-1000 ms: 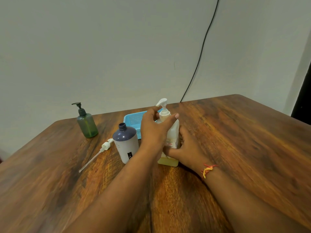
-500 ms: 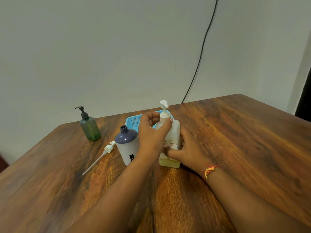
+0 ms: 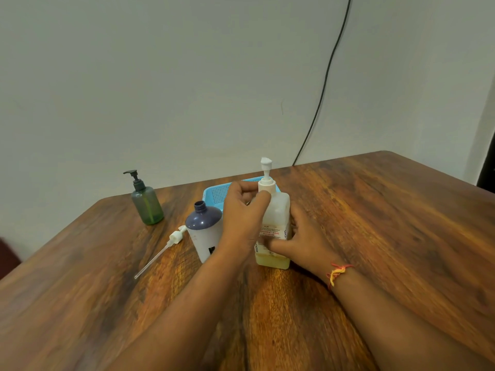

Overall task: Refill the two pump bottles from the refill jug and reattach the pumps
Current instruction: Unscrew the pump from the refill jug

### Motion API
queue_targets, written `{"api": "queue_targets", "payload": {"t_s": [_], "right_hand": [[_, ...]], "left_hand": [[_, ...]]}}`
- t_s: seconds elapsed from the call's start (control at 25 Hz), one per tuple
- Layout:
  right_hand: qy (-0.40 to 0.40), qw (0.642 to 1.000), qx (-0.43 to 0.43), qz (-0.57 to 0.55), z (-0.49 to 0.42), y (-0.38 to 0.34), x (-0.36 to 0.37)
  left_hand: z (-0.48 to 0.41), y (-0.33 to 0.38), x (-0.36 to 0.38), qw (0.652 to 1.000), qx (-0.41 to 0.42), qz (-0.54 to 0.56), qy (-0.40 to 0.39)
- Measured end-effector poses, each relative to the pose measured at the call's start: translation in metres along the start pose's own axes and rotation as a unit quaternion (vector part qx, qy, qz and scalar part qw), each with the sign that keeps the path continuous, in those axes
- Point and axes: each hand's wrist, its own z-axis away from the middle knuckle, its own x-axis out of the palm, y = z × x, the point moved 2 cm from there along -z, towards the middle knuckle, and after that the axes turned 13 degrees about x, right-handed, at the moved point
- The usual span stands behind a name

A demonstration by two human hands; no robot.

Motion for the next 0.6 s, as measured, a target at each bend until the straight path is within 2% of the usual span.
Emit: {"api": "queue_targets", "payload": {"t_s": [0.12, 0.28, 0.36, 0.6], "right_hand": [[-0.001, 1.0, 0.002, 0.002, 0.0, -0.001, 0.0], [-0.006, 1.0, 0.003, -0.002, 0.001, -0.002, 0.0], [-0.007, 1.0, 0.007, -0.002, 0.0, -0.001, 0.0], [-0.006, 1.0, -0.004, 0.001, -0.001, -0.001, 0.0]], "left_hand": [[-0.002, -0.001, -0.003, 0.999, 0.029, -0.017, -0.004], [-0.009, 0.006, 0.004, 0.988, 0.062, -0.132, -0.056], [-0.01, 0.007, 0.006, 0.985, 0.054, -0.15, -0.071], [-0.005, 0.001, -0.006, 0.999, 0.028, -0.027, -0.037]]}}
